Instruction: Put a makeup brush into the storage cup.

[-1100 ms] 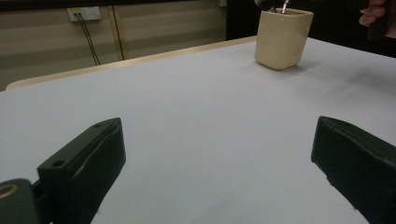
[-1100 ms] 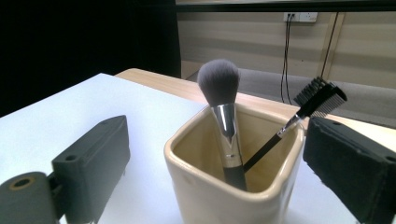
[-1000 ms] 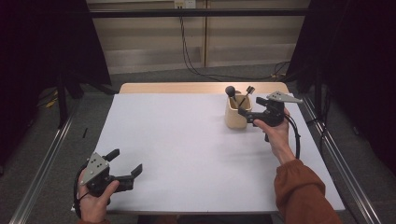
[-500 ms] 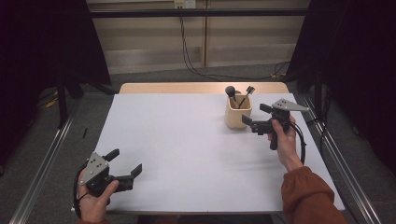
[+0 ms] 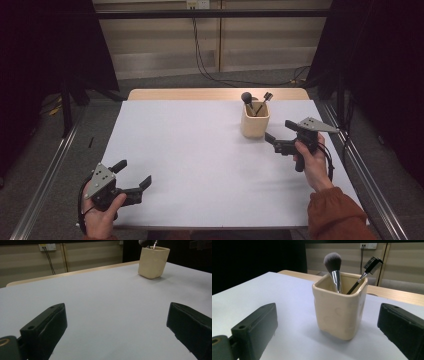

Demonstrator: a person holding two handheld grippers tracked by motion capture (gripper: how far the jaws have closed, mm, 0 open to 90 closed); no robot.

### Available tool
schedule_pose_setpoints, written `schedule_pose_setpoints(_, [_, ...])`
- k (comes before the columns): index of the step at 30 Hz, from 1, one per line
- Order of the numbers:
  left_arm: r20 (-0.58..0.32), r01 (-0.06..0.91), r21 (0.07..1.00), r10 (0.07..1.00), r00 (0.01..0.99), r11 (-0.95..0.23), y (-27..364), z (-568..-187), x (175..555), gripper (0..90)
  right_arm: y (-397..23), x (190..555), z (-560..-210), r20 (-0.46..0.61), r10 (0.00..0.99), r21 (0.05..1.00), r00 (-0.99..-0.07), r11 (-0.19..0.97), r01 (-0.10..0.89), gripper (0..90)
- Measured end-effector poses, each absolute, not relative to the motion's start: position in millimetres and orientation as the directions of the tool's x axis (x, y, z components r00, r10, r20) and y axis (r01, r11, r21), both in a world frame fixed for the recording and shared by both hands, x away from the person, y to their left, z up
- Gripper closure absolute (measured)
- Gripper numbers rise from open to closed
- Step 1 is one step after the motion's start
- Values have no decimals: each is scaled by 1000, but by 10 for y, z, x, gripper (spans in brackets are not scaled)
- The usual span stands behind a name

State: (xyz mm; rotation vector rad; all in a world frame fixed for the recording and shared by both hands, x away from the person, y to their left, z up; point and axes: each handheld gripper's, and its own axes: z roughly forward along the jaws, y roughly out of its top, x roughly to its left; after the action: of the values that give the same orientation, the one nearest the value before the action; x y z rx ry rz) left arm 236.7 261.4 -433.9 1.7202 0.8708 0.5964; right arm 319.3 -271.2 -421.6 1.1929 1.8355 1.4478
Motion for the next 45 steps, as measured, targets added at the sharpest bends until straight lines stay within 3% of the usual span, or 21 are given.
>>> schedule_pose_setpoints(45, [-76, 262, 960, 806, 587, -100, 2633, -4349, 2291, 31, -3062, 2132, -4451, 89, 905, 938, -416, 64, 340, 14])
